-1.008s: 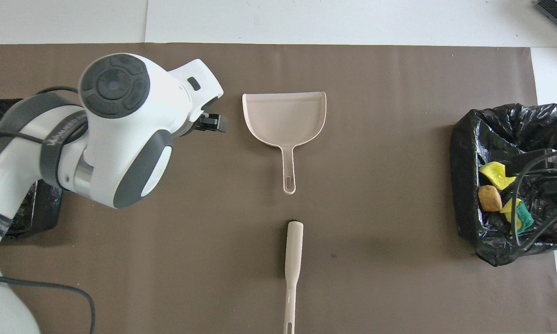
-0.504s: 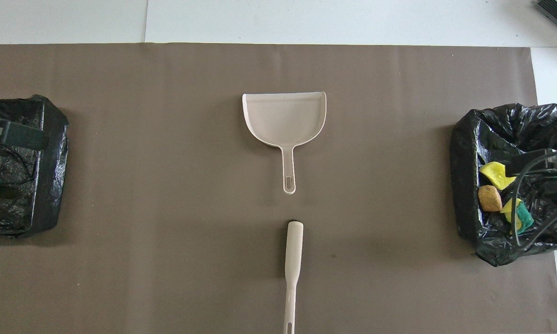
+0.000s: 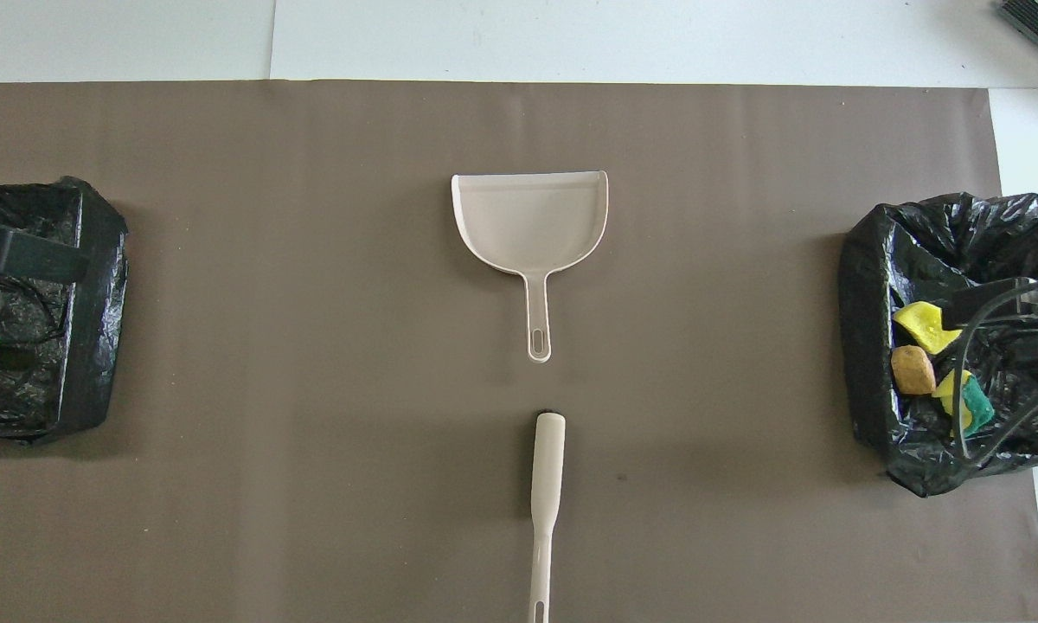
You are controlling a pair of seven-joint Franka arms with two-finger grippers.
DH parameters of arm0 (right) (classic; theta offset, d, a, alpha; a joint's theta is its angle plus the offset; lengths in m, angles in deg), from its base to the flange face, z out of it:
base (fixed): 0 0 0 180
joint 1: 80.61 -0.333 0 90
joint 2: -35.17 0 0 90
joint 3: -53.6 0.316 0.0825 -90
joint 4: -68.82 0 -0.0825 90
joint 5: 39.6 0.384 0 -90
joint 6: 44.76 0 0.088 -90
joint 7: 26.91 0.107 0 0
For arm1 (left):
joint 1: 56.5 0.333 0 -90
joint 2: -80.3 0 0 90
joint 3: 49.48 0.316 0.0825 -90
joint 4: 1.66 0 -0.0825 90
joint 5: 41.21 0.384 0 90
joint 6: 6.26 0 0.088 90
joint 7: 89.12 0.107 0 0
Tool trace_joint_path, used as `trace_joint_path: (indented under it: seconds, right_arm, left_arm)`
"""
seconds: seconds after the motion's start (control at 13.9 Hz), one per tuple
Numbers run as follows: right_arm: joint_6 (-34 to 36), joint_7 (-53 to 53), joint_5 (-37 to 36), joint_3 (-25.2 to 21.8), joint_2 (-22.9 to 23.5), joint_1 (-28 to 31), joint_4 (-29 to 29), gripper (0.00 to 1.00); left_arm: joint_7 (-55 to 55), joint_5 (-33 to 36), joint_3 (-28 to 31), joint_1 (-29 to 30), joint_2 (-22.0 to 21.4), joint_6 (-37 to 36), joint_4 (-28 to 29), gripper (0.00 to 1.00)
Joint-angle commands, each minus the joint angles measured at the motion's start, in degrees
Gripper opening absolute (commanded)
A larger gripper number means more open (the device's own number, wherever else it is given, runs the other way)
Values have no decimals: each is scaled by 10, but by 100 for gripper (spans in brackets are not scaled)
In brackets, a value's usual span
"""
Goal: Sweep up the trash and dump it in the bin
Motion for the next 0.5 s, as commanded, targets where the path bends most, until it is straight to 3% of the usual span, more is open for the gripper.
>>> trace_joint_path:
  seconds: [0.0,0.43]
  right_arm:
    - [1,-13,-6,2,-3,3,-1,100]
    - [1,-13,-6,2,-3,3,-1,100]
  left_arm:
    - [0,-8,-3,7,-29,-5,35,100]
    - [1,-8,-3,8,-31,-7,37,100]
